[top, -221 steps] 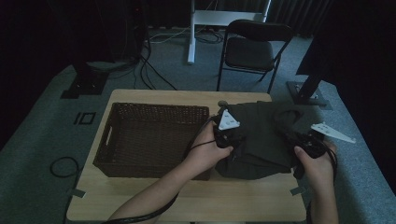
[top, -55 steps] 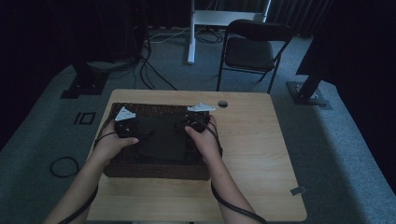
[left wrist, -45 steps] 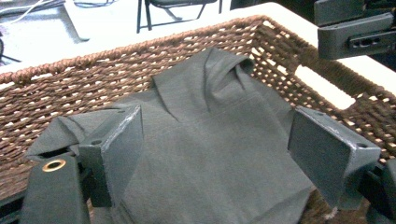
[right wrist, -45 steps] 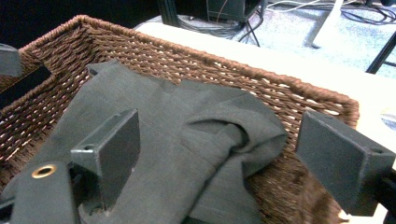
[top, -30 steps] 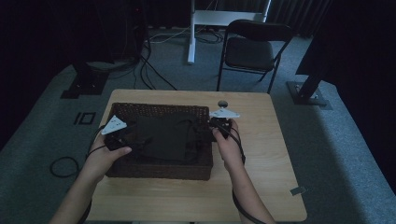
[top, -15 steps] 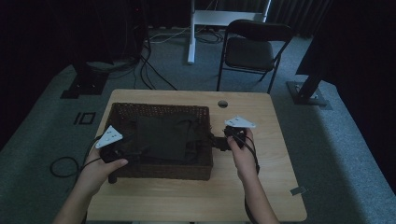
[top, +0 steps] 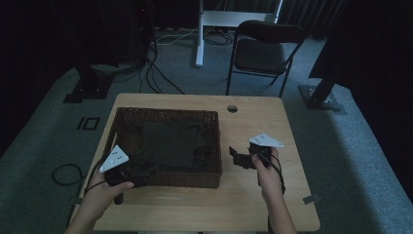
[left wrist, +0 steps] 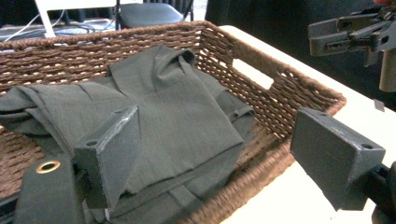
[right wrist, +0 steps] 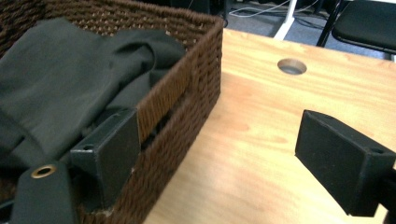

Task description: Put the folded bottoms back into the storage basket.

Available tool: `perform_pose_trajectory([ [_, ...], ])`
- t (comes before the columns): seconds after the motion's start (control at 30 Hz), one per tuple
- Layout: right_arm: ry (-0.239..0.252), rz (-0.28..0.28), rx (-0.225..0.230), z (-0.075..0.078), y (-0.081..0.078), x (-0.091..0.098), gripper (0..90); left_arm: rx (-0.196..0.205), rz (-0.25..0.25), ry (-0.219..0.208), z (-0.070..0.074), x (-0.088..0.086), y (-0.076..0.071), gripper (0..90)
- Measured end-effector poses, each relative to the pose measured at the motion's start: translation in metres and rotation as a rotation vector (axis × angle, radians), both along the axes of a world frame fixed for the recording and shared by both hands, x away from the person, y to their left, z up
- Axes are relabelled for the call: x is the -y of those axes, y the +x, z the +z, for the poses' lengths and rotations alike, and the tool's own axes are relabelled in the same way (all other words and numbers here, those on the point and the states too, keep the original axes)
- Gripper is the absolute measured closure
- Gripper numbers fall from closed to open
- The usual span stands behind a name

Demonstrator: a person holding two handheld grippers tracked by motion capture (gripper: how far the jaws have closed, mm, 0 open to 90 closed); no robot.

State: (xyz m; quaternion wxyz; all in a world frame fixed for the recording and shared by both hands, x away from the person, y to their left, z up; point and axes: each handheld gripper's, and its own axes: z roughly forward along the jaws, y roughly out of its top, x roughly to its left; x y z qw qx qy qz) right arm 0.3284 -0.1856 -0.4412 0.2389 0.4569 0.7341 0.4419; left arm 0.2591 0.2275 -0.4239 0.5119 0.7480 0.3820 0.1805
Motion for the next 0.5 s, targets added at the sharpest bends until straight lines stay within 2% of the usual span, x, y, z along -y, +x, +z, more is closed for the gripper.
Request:
perform_pose_trajectory([
  [0.1, -0.016, 0.001, 0.006, -0.005, -0.007, 0.007, 13.6, 0.006, -0.001, 0.002, -0.003, 0.0, -0.008, 17.5],
  [0.3, 0.004, -0.037, 0.008, -0.016, -0.014, 0.023, 13.6, 0.024, -0.024, -0.02, -0.008, 0.005, -0.028, 17.4],
  [0.43, 0.001, -0.061, -0.006, -0.025, -0.017, 0.034, 13.6, 0.027, -0.032, -0.012, -0.012, 0.005, -0.037, 17.4],
  [0.47, -0.004, -0.067, -0.006, -0.027, -0.018, 0.037, 13.6, 0.027, -0.028, -0.003, -0.015, 0.005, -0.039, 17.5],
  [0.5, -0.011, -0.07, -0.012, -0.03, -0.019, 0.04, 13.6, 0.036, -0.028, 0.024, -0.017, 0.005, -0.041, 17.5],
])
